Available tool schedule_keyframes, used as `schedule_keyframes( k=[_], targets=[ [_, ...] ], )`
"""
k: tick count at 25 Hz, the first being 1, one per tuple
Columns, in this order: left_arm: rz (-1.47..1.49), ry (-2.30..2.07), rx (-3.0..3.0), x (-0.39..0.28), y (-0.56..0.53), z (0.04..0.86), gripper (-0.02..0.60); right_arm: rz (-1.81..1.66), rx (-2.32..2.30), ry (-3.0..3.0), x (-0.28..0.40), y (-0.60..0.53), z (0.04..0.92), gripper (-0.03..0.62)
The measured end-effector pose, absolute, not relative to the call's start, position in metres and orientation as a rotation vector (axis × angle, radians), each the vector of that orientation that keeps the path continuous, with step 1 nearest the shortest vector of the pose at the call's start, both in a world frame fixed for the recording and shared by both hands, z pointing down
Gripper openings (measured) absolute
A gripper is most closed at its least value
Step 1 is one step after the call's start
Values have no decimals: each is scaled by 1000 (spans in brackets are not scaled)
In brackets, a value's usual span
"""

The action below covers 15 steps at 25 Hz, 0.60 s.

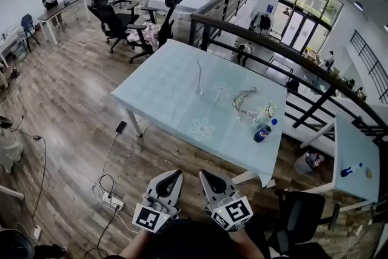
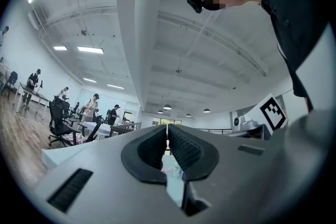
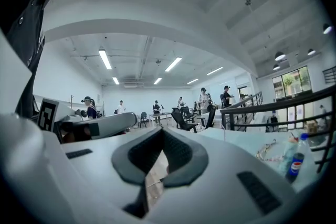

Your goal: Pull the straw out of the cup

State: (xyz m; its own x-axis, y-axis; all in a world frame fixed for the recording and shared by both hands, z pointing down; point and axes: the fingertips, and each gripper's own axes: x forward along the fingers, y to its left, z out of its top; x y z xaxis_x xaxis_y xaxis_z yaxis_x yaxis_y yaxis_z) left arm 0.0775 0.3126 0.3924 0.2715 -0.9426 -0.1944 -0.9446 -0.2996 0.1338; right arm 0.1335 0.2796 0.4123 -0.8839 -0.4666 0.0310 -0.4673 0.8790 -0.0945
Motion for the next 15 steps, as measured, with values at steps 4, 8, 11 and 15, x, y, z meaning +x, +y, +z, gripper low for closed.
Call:
schedule_keyframes(
  k=[4,8,11,15],
  targets=[
    [377,1829,-2511,57,275,389,20,159,798,-3035,116,245,409,9],
    [387,1797,-2527,35,244,384,20,162,834,-3021,96,216,409,9],
    [384,1774,-2550,19,224,383,20,159,873,-3010,80,195,406,9],
    [378,1754,-2580,-3,201,385,20,159,912,-2998,59,172,405,9]
  ],
)
